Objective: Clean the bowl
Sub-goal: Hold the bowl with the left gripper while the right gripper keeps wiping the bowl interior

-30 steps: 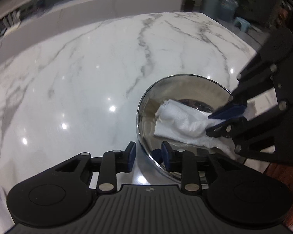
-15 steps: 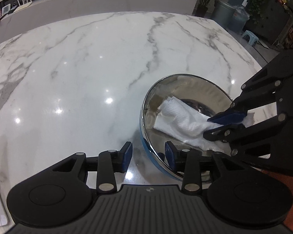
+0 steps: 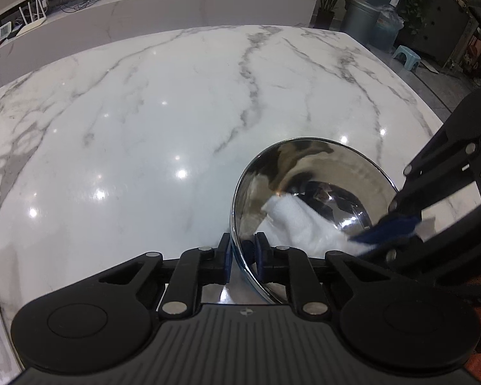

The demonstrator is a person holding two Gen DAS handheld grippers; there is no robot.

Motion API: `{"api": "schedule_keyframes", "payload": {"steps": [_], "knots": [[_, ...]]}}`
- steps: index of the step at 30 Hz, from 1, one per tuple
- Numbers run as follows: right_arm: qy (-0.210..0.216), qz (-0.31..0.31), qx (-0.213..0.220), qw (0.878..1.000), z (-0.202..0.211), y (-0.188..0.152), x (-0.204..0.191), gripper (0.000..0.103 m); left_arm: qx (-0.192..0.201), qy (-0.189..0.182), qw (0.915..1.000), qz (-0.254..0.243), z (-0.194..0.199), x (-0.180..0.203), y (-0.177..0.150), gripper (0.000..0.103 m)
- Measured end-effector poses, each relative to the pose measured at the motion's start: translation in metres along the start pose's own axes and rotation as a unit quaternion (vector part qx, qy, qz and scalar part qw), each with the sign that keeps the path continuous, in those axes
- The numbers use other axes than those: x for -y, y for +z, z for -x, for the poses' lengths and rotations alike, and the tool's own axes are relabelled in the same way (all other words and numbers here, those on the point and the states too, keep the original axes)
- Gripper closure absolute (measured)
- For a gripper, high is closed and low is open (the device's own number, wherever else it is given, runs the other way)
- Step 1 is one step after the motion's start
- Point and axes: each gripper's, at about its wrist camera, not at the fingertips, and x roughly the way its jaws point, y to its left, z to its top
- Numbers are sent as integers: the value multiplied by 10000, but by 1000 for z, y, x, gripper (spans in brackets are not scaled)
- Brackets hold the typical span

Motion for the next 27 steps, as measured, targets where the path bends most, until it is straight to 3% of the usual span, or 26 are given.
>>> {"api": "schedule_keyframes", "payload": {"steps": [5,12,15,27], "knots": [[-158,317,-223,9991,-8,5,-8,94,5,-2,10000,-48,0,0,-1,90],[-1373,1011,-194,9852,-11,10,-20,94,1,-5,9999,-128,1,0,-1,90],[-1606,1001,-25,9819,-7,15,-18,95,-1,2,9999,-156,1,1,-2,90],[-1062,785,55,9912,-18,16,-14,93,-18,36,9998,-186,2,4,-1,89]]}}
